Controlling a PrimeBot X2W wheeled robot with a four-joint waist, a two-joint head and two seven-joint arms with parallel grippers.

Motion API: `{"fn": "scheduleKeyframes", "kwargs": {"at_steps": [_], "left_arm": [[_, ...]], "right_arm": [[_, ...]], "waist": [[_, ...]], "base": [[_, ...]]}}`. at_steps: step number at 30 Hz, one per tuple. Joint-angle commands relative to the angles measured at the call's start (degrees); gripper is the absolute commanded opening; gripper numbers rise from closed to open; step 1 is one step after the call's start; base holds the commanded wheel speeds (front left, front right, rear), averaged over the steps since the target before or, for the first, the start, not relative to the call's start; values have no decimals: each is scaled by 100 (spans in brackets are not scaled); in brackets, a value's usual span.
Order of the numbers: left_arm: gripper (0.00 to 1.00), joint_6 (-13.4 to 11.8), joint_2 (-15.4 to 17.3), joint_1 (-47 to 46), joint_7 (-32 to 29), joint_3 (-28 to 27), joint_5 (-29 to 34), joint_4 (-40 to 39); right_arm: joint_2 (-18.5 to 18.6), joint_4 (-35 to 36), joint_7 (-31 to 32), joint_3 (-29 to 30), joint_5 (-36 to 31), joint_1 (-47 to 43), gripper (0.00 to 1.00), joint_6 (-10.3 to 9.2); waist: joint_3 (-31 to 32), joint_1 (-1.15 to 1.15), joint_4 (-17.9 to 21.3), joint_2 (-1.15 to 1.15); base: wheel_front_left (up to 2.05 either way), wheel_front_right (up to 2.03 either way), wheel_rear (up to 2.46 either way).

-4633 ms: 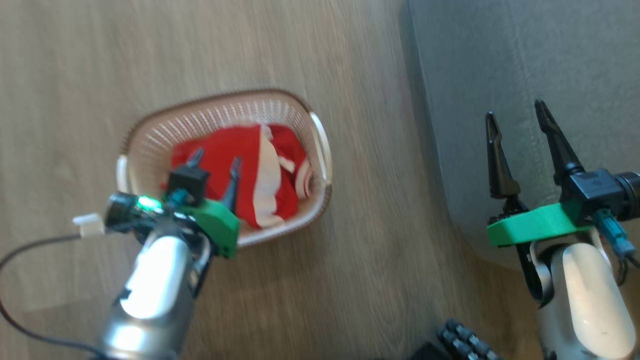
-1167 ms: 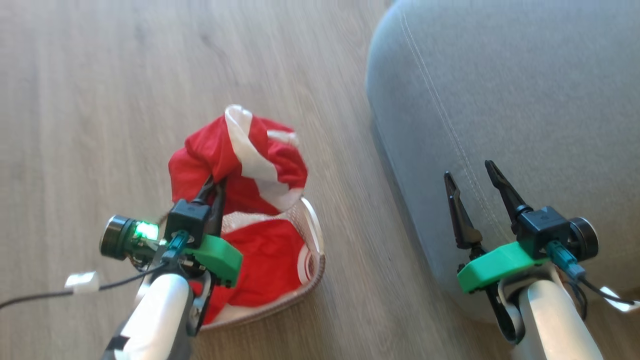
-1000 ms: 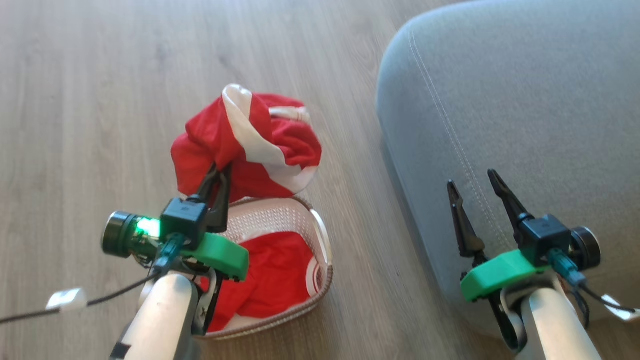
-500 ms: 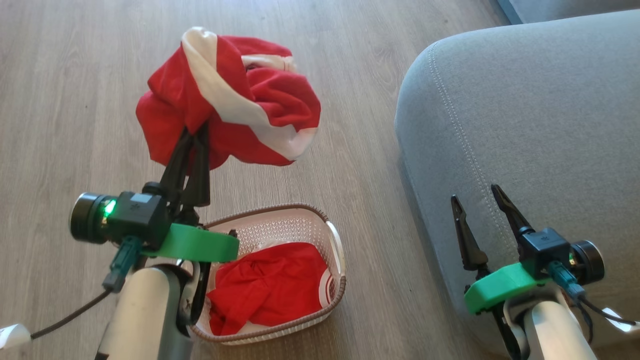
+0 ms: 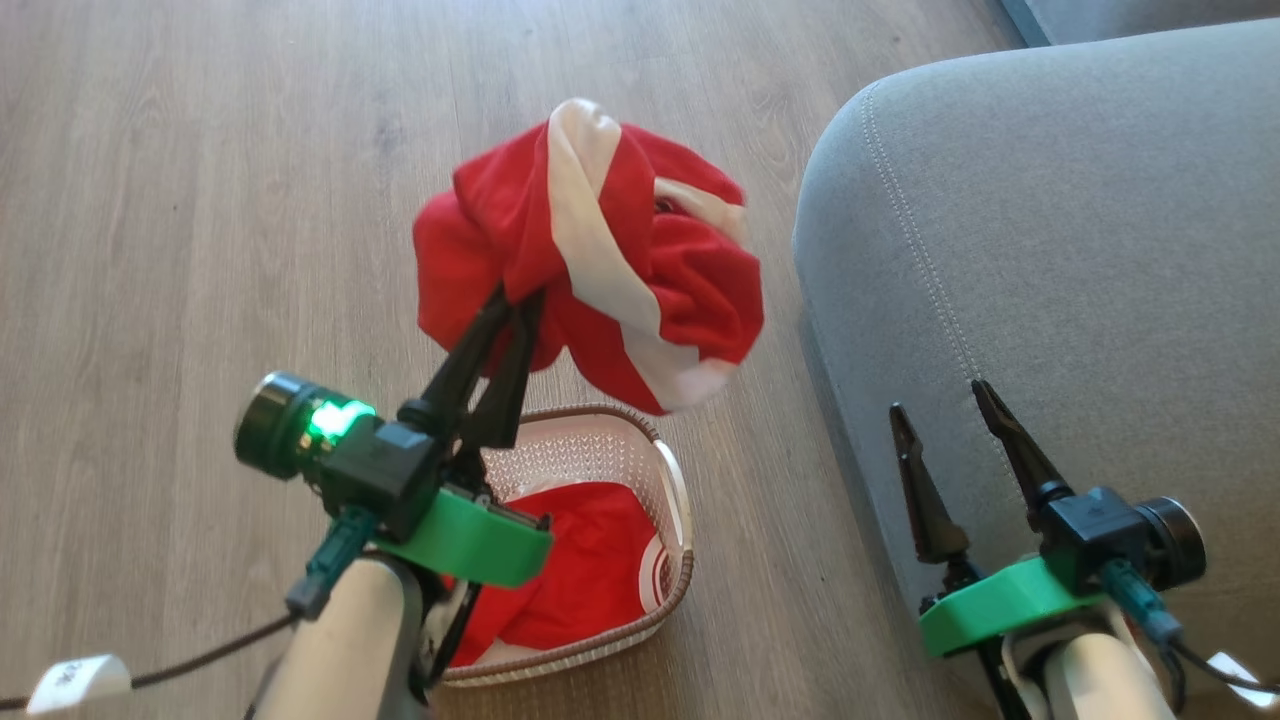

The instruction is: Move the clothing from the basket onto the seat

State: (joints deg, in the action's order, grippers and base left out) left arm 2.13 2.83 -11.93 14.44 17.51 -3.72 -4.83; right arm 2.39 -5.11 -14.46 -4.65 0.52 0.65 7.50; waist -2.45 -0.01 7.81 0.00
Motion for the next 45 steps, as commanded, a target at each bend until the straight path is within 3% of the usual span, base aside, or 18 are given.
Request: {"fn": "scheduleKeyframes", "kwargs": {"at_steps": [1,14,18,23,29,45], "left_arm": [[0,-12,7,-73,56,-148,-12,-246],[0,-55,6,-16,56,-14,-83,-185],[0,-43,5,-26,56,-14,-81,-157],[0,-42,5,-12,56,-33,-59,-42],[0,-45,5,-41,56,10,-46,-7],[0,272,5,-109,56,461,36,102]], "right_arm": [[63,233,-54,-210,9,93,100,-1],[192,316,-54,-370,-51,49,100,-1],[279,480,-54,-651,93,78,100,-1],[761,1024,-54,-1535,351,134,100,-1],[1055,1383,-54,-1820,439,266,100,-1],[1374,1049,-54,-2307,411,1009,100,-1]], "waist": [[-1,1,3,0],[-10,1,3,0],[-18,1,-5,0],[-29,1,-6,0],[-54,1,-2,0],[-137,1,-183,0]], "base": [[0,0,0],[0,0,0],[0,0,0],[0,0,0],[0,0,0],[0,0,0]]}}
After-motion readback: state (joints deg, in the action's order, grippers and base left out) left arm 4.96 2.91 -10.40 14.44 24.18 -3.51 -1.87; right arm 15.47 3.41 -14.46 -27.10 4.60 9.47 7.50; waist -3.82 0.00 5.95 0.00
